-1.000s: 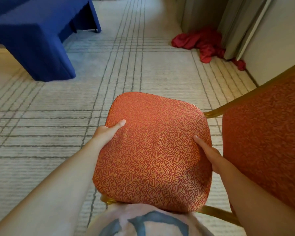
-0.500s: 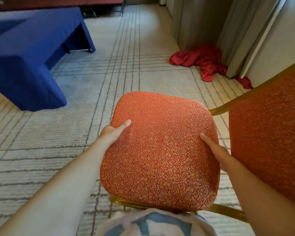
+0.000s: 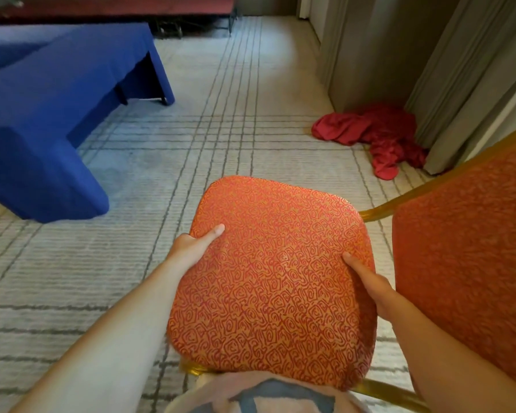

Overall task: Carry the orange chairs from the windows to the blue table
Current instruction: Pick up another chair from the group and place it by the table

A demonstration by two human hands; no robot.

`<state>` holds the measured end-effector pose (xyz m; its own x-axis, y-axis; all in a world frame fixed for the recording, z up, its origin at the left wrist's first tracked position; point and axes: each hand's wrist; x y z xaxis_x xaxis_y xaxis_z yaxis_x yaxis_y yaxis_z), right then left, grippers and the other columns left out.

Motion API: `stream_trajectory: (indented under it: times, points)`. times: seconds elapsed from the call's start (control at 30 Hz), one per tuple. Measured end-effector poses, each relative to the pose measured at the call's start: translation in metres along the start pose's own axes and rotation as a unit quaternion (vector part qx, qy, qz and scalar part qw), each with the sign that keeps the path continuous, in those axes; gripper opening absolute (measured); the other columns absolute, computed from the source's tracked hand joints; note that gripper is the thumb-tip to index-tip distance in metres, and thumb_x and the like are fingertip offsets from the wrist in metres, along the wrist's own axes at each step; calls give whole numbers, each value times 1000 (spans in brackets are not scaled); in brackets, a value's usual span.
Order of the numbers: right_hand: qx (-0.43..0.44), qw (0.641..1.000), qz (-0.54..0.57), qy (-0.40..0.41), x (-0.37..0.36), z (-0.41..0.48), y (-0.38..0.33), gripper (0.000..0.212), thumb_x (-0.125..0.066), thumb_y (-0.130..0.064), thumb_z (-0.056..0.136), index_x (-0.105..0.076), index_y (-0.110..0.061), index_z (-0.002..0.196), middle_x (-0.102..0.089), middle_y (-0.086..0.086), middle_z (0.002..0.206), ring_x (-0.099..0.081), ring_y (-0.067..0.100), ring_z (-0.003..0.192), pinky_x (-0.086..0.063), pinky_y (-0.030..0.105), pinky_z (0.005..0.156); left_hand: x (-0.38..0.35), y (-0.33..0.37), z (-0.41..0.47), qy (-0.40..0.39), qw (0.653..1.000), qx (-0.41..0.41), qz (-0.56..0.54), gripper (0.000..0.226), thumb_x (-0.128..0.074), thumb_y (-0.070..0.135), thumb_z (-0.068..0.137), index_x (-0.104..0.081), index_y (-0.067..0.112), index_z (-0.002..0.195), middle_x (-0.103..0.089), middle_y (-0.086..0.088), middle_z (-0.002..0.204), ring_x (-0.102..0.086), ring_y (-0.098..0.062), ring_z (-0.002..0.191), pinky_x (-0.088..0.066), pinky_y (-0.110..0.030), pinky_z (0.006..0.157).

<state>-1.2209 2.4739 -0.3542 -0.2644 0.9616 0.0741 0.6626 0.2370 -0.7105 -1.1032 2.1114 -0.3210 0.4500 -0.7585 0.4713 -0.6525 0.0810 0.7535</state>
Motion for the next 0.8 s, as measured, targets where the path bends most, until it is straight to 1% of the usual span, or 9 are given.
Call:
stream_trajectory:
  times: [0.13,0.23,0.37,0.43,0.5,0.53,0.6,0.7,0.8]
  points:
    - [-8,1000,-6,4,-32,54,-45,112,-83,-73,40,-59,-14,132,-70,11,116,-65,33,106,-47,49,103,4,29,75,-12,1000,5,1,73,-71,78,56,-75,14,90,-73,-1,77,-69,-17,72,-49,-24,63]
    - [-2,1000,10,12,-69,101,-96,113,-84,-73,37,-61,-13,130,-71,12,115,-65,34,106,-47,49,103,20,70,148,-14,1000,-1,10,72,-70,79,54,-75,16,88,-73,-1,77,-69,-17,73,-51,-27,69]
    - [24,999,23,23,-109,146,-173,106,-85,-71,37,-65,-14,124,-73,10,111,-67,32,103,-49,47,101,44,127,225,6,999,-29,15,80,-64,86,49,-74,17,87,-71,1,76,-67,-18,76,-47,-28,71]
    - [39,999,25,27,-125,165,-208,99,-84,-69,42,-67,-15,122,-74,8,107,-69,30,100,-50,46,100,53,153,257,22,998,-50,23,83,-61,89,48,-74,17,86,-70,-1,77,-66,-19,77,-47,-27,69]
    - [47,998,23,29,-140,184,-239,89,-83,-67,51,-67,-15,122,-74,7,106,-69,29,99,-51,45,99,61,182,287,23,998,-57,17,86,-58,93,40,-72,17,78,-69,5,70,-65,-14,70,-44,-23,59]
    - [51,998,23,34,-146,194,-252,86,-82,-66,54,-67,-15,121,-74,7,105,-69,28,98,-51,44,99,65,194,301,20,998,-59,13,87,-58,94,37,-72,17,76,-68,8,67,-64,-12,69,-43,-21,57]
    - [54,998,20,37,-156,219,-278,81,-80,-65,57,-68,-16,120,-75,5,103,-69,25,96,-51,42,98,66,213,336,12,998,-54,8,87,-60,92,37,-74,18,80,-70,6,70,-67,-15,71,-48,-24,62]
    - [42,999,12,26,-164,263,-313,86,-81,-67,53,-67,-18,122,-74,5,106,-69,27,100,-49,45,101,53,228,387,-7,999,-39,0,89,-62,90,39,-75,18,90,-72,1,81,-68,-19,79,-54,-31,77]
    - [34,999,8,17,-174,319,-357,91,-81,-68,49,-65,-19,124,-73,7,109,-68,29,102,-49,46,102,37,253,448,-10,999,-41,-14,85,-65,87,44,-76,19,94,-73,1,86,-69,-19,84,-54,-33,83]
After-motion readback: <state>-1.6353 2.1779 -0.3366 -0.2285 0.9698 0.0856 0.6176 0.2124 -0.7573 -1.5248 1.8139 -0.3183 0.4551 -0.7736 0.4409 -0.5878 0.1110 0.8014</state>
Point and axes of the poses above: each hand's wrist, its own z-axis towards the middle knuckle, its own x-axis out of the back of the hand, y = z × x
